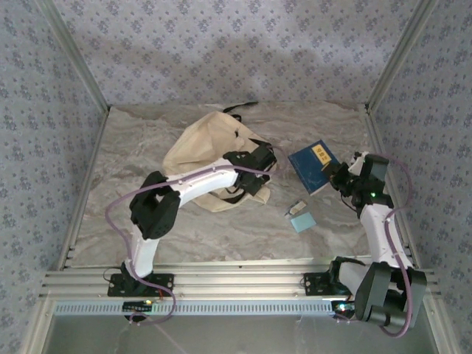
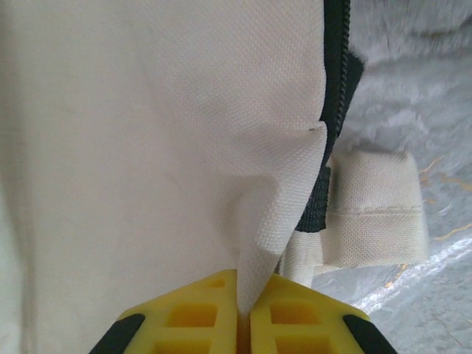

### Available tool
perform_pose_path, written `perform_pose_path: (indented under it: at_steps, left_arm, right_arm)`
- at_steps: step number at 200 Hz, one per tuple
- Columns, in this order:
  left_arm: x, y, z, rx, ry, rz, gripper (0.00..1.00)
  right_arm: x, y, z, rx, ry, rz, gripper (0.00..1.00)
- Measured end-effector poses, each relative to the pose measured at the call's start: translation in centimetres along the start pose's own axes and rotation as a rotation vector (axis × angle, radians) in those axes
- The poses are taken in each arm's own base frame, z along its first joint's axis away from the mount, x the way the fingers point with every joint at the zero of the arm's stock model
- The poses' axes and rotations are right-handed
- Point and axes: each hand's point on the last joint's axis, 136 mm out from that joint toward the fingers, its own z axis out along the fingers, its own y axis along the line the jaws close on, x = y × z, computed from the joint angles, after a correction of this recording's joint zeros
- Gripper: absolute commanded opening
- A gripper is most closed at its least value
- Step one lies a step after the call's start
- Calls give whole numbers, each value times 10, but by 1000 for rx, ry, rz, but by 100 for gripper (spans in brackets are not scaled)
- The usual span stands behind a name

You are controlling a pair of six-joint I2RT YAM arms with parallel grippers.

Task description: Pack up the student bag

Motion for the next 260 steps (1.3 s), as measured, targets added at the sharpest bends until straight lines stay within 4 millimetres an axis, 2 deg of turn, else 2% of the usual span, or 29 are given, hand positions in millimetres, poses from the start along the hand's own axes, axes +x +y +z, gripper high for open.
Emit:
perform_pose_path:
  at_steps: [16, 30, 78, 97, 136, 162, 189, 233, 260]
  left_arm:
    - [-16, 14, -20, 8, -47, -43, 11]
    - [-28, 27, -37, 17, -91, -84, 0]
    - [-44, 55, -72, 29, -186, -163, 0]
    - [-50, 62, -84, 34, -230, -178, 0]
    - [-64, 61, -110, 79, -318, -181, 0]
    - [-67, 58, -115, 102, -340, -177, 0]
    - [-60, 57, -112, 107, -340, -173, 0]
    - [-56, 55, -110, 123, -350, -172, 0]
    - [-57, 52, -110, 135, -360, -171, 0]
  right_arm:
    - [6, 5, 3, -11, 20, -14, 0]
    - [11, 10, 5, -20, 38, -24, 0]
    - [42, 35, 24, -79, 147, -38, 0]
    - [57, 45, 36, -105, 199, -34, 0]
    - [81, 68, 71, -154, 286, -19, 0]
    - [95, 87, 101, -192, 334, -16, 0]
    - [106, 106, 133, -231, 375, -2, 0]
    - [124, 116, 191, -246, 458, 20, 0]
    - [131, 140, 218, -292, 516, -20, 0]
